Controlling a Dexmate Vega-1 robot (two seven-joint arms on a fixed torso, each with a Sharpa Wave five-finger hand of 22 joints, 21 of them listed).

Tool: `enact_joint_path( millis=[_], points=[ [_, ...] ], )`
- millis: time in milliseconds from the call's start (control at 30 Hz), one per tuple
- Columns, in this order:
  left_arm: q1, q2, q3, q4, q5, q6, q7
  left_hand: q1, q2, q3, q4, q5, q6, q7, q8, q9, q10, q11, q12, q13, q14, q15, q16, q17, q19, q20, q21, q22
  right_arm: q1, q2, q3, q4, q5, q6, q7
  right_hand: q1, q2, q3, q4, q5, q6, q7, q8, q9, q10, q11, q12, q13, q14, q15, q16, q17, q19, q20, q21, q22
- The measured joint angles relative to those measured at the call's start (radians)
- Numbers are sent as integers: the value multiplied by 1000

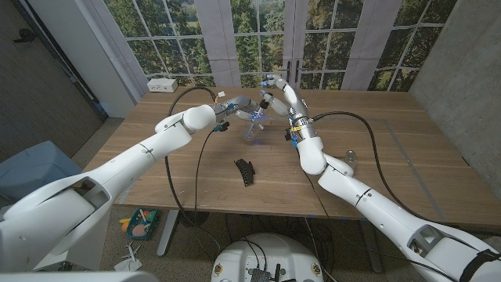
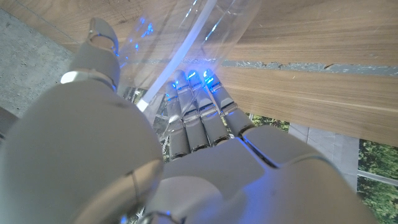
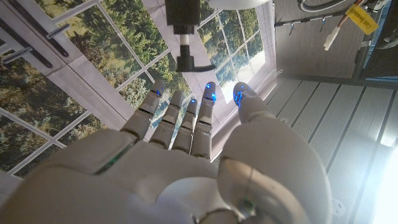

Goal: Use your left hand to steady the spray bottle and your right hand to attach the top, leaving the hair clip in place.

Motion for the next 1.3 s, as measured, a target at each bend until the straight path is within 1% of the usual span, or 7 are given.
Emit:
enact_joint_path(
  millis=[133, 267, 500, 733, 767, 867, 1300],
  points=[
    [-5, -4, -1, 10, -4, -5, 0, 0, 0, 0, 0, 0, 0, 0, 0, 0, 0, 0, 0, 0, 0, 0, 0, 0, 0, 0, 0, 0, -6, 2, 4, 5, -10, 17, -21, 0, 0, 0, 0, 0, 53, 7, 32, 12, 13, -1, 1, 0, 8, 0, 0, 2, 0, 0, 0, 0],
    [-10, -8, 0, 23, -7, -14, 0, 0, 0, 0, 0, 0, 0, 0, 0, 0, 0, 0, 3, 0, 0, 0, 0, 0, 0, 0, 4, 0, -12, 2, 8, 10, -18, 28, -36, -12, -12, 0, 0, 0, 119, 12, 77, 30, 32, 0, 9, 0, 8, 0, 0, 9, 0, 0, 0, 0],
    [-16, -12, -1, 33, -11, -24, 0, 0, 0, 0, 0, 0, 0, 0, 0, 0, 0, 0, 3, 0, 0, 0, 0, 0, 0, 0, 4, 0, -13, 2, 10, 19, -24, 33, -38, -12, -12, 0, 0, 0, 168, 16, 114, 47, 47, 0, 17, 5, 8, 0, 0, 13, 7, 7, 6, 0],
    [-18, -13, -1, 35, -13, -28, 0, 0, 0, 0, 0, 0, 0, 0, -1, 0, 0, 0, 3, 0, 0, 0, 0, 0, 0, 0, 4, 0, -10, 2, 10, 26, -24, 25, -23, -12, -12, 0, 0, 0, 168, 16, 119, 56, 50, 4, 17, 5, 7, 0, 0, 17, 7, 7, 6, 0],
    [-19, -13, -1, 35, -13, -28, 0, 0, 0, 0, 0, 0, 0, 0, -1, 0, 0, 0, 3, -1, 0, 0, 0, 0, 0, 0, 4, 0, -10, 2, 10, 26, -24, 23, -19, -21, -22, 0, 0, 0, 168, 16, 119, 56, 50, 4, 17, 5, 7, 0, 0, 17, 7, 7, 6, 0],
    [-20, -13, -1, 36, -14, -30, -2, 0, 0, 0, 0, 0, 0, 0, -4, 0, 0, 0, 3, 0, 0, 0, 0, 0, 0, 0, 4, 0, -4, 3, 7, 33, -22, 18, -13, -22, -22, 0, 0, 0, 167, 14, 119, 58, 50, 4, 17, 5, 7, 0, 0, 17, 7, 7, 6, 0],
    [-30, -19, 11, 50, -15, -31, -21, 0, 0, 0, 0, 0, 0, 0, -5, 0, 0, 0, 0, 0, 2, 2, 0, 0, 0, 0, 8, 0, 19, 8, -5, 49, -18, 8, 1, -22, -22, 0, 0, 0, 112, 3, 115, 65, 50, 4, 17, 10, 7, 0, 0, 17, 7, 7, 10, 0]
  ],
)
